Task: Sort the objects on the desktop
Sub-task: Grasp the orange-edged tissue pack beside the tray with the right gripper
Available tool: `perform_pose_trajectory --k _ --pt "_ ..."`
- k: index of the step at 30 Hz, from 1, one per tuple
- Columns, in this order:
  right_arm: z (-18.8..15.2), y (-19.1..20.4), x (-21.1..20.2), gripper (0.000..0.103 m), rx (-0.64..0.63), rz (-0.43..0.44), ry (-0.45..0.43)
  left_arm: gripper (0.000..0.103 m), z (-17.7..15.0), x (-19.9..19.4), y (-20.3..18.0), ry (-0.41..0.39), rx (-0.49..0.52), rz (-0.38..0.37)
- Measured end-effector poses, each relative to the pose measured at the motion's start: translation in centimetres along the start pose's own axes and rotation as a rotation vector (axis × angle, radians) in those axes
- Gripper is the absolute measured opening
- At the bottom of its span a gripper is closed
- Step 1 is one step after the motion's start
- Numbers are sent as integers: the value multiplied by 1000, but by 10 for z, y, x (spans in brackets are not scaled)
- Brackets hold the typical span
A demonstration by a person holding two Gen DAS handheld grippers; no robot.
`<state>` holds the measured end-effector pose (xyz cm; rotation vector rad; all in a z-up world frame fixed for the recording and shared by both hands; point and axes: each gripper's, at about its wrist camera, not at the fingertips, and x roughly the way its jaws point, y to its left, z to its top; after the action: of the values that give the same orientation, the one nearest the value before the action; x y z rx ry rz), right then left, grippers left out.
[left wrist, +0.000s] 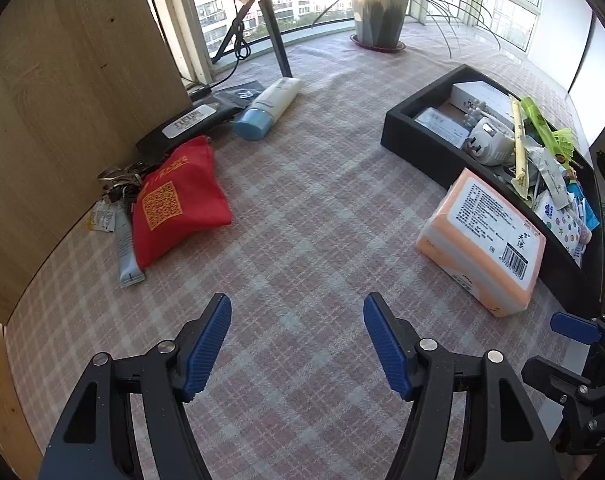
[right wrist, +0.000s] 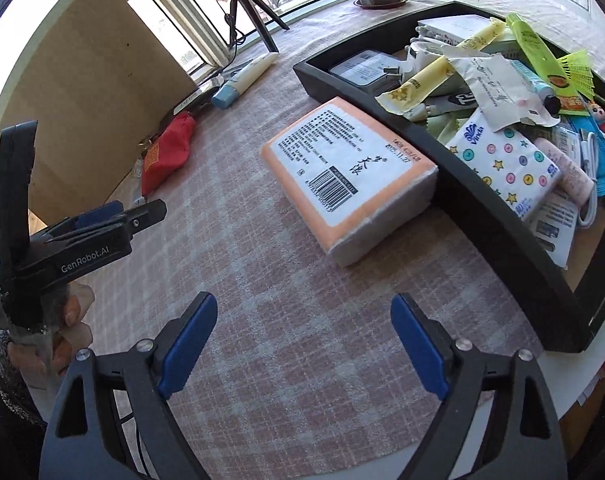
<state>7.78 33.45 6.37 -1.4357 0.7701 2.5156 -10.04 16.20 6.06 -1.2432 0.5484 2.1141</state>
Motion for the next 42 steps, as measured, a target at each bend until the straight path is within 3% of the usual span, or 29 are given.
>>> perform_pose_trajectory --k 4,10,18,24,26,32,42 --pt "10 -10 0 70 99 -2 14 61 21 6 -19 28 78 -150" --pt "16 -19 -4 56 205 -16 -9 61 49 20 -53 67 211 -245" --pt "33 -18 16 55 284 -4 -14 61 82 52 -73 146 232 -364" --pt "40 -24 37 55 350 6 21 61 87 71 -86 210 260 -426" --pt "40 -24 41 49 353 20 36 59 83 73 -89 222 262 -457" --pt "43 -16 44 48 296 -3 25 56 75 69 -88 194 219 -438" --pt "48 -2 41 47 213 48 43 56 59 48 -67 167 138 -385"
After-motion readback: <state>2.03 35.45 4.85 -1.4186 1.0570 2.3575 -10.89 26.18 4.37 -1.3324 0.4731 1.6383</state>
